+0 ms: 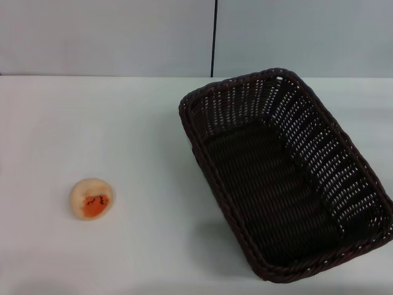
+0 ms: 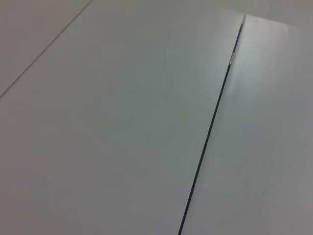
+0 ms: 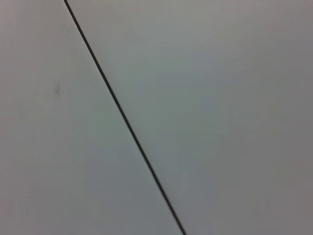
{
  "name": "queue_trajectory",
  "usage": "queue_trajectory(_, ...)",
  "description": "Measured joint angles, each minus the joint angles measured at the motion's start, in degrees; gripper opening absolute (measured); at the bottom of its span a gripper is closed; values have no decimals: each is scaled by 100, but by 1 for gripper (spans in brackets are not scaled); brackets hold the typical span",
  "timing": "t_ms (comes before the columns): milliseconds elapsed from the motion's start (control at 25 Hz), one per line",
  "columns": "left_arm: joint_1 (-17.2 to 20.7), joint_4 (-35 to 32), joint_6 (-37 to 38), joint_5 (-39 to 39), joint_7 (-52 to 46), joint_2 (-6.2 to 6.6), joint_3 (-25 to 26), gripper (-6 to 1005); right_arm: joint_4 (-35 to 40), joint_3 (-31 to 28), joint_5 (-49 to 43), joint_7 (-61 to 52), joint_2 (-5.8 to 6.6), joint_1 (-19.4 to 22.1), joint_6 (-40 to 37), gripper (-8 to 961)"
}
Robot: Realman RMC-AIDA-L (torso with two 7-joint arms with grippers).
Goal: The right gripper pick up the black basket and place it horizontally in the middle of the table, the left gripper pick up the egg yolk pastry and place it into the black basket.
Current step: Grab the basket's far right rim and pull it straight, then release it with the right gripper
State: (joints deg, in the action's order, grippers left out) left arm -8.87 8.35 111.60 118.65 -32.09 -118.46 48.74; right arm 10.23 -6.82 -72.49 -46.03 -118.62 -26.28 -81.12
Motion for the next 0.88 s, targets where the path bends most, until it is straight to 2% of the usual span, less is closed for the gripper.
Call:
queue_trajectory(160,-1,23,4,9,-18,-1,-20,480,186,345,-43,-424,19,64,-295,577)
queue_trajectory(400,19,-15,68,54,9,13,-216,481,1054,1606,-56,-1246,28,216,-665,596)
queue_trajectory(600,57,-144,139,54,-20,26,-326,482,1770,2575,-86,-2121,165,361,-661,612)
queue_trajectory(720,67,-296,168,54,-23,32,-431,482,2519,2944,-519,-2989,258,422,-688,622)
queue_trajectory(880,50,-428,166,54,-25,34,-584,483,3687,2992,-1563,-4129,296,414,-891,634)
